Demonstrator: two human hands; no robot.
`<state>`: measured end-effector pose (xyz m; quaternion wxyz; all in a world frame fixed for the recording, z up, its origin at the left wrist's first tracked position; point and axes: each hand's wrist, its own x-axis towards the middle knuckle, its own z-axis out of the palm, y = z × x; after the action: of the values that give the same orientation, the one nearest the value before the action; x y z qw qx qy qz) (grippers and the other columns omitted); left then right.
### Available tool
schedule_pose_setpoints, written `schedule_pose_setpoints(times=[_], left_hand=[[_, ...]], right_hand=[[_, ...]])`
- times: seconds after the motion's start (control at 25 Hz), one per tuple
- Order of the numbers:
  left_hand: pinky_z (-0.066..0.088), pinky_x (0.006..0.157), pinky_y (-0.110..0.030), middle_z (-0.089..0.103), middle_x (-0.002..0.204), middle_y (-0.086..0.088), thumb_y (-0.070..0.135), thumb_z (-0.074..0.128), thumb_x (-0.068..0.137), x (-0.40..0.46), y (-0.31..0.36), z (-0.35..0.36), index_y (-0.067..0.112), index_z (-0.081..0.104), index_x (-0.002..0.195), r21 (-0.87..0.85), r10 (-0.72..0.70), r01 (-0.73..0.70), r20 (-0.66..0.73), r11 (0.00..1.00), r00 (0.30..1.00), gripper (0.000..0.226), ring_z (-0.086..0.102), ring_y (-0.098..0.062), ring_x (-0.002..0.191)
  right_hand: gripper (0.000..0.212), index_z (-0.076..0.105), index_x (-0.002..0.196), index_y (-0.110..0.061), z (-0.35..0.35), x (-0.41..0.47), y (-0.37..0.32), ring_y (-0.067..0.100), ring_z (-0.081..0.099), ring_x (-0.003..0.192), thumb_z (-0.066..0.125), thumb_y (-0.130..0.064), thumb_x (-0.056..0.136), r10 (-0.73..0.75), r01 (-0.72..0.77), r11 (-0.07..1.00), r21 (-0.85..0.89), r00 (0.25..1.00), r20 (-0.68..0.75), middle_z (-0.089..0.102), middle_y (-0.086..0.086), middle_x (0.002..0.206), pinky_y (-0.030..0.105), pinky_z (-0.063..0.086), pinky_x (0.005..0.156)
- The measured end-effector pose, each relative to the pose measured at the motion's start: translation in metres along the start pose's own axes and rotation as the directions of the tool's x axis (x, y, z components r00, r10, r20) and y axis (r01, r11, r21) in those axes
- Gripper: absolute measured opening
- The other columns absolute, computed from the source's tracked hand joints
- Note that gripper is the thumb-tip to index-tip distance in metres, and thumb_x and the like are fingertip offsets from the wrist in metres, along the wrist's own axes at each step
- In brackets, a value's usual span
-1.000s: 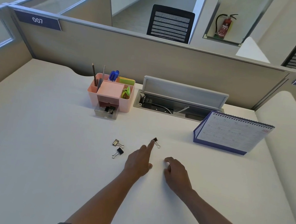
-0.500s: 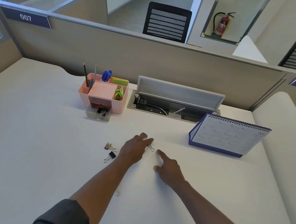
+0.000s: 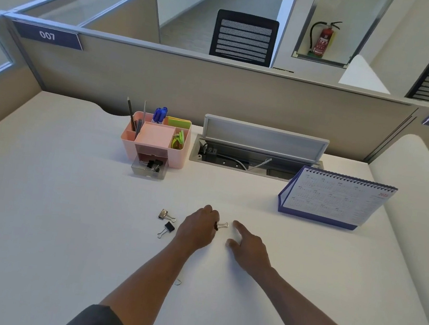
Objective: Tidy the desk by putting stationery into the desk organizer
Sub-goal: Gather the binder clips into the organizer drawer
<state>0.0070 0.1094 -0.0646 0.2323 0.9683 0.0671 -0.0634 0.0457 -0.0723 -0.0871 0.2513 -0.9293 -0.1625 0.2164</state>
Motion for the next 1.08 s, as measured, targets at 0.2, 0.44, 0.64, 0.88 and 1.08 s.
schedule_pose_setpoints(times=[0.2, 0.44, 0.64, 0.88, 1.08], left_hand=[[0.049, 0.077, -0.039, 0.053, 0.105, 0.003, 0.014, 0.06, 0.081, -0.019, -0.007, 0.001, 0.022, 0.059, 0.107, -0.144, 0.082, -0.082, -0.008, 0.986, 0.997, 0.028, 0.058, -0.022, 0.091], [0.052, 0.074, -0.038, 0.055, 0.11, 0.003, 0.01, 0.064, 0.083, -0.036, -0.035, -0.019, 0.02, 0.059, 0.112, -0.19, 0.129, -0.147, -0.105, 0.971, 0.986, 0.031, 0.061, -0.019, 0.092], [0.054, 0.087, -0.035, 0.046, 0.137, 0.001, 0.013, 0.064, 0.088, -0.04, -0.073, -0.047, 0.018, 0.041, 0.141, -0.049, 0.103, -0.119, -0.242, 0.992, 0.965, 0.058, 0.052, -0.018, 0.117], [0.038, 0.107, -0.035, 0.021, 0.159, -0.006, 0.012, 0.069, 0.085, -0.033, -0.14, -0.078, 0.013, 0.019, 0.151, 0.111, -0.143, 0.181, -0.283, 0.977, 0.948, 0.082, 0.029, -0.024, 0.142], [0.029, 0.114, -0.043, -0.002, 0.163, -0.005, 0.026, 0.08, 0.078, -0.023, -0.177, -0.089, 0.017, 0.001, 0.153, 0.193, -0.209, 0.242, -0.179, 0.951, 0.962, 0.109, 0.012, -0.031, 0.148]], right_hand=[[0.009, 0.063, 0.091, -0.027, 0.014, -0.007, -0.016, 0.019, 0.06, 0.066, 0.058, -0.032, 0.096, 0.009, 0.03, 0.968, 0.251, 0.988, -0.154, 0.062, -0.009, 0.067, 0.036, 0.05, 0.066], [0.02, 0.057, 0.073, -0.025, 0.029, -0.005, -0.046, 0.022, 0.061, 0.063, 0.06, -0.029, 0.092, -0.015, 0.081, 0.937, 0.339, 0.981, -0.193, 0.063, -0.002, 0.066, 0.043, 0.052, 0.066], [0.017, 0.063, 0.073, -0.027, 0.033, 0.006, -0.096, 0.014, 0.066, 0.067, 0.062, -0.028, 0.09, -0.029, 0.128, 0.904, 0.407, 0.97, -0.24, 0.067, -0.008, 0.068, 0.039, 0.056, 0.068], [0.021, 0.063, 0.068, -0.025, 0.037, 0.037, -0.154, 0.014, 0.063, 0.064, 0.063, -0.037, 0.086, -0.033, 0.152, 0.905, 0.397, 0.956, -0.292, 0.066, -0.008, 0.065, 0.039, 0.055, 0.065], [0.023, 0.062, 0.068, -0.025, 0.039, 0.07, -0.193, 0.012, 0.061, 0.064, 0.063, -0.037, 0.088, -0.022, 0.152, 0.922, 0.355, 0.938, -0.345, 0.065, -0.008, 0.064, 0.034, 0.051, 0.062]])
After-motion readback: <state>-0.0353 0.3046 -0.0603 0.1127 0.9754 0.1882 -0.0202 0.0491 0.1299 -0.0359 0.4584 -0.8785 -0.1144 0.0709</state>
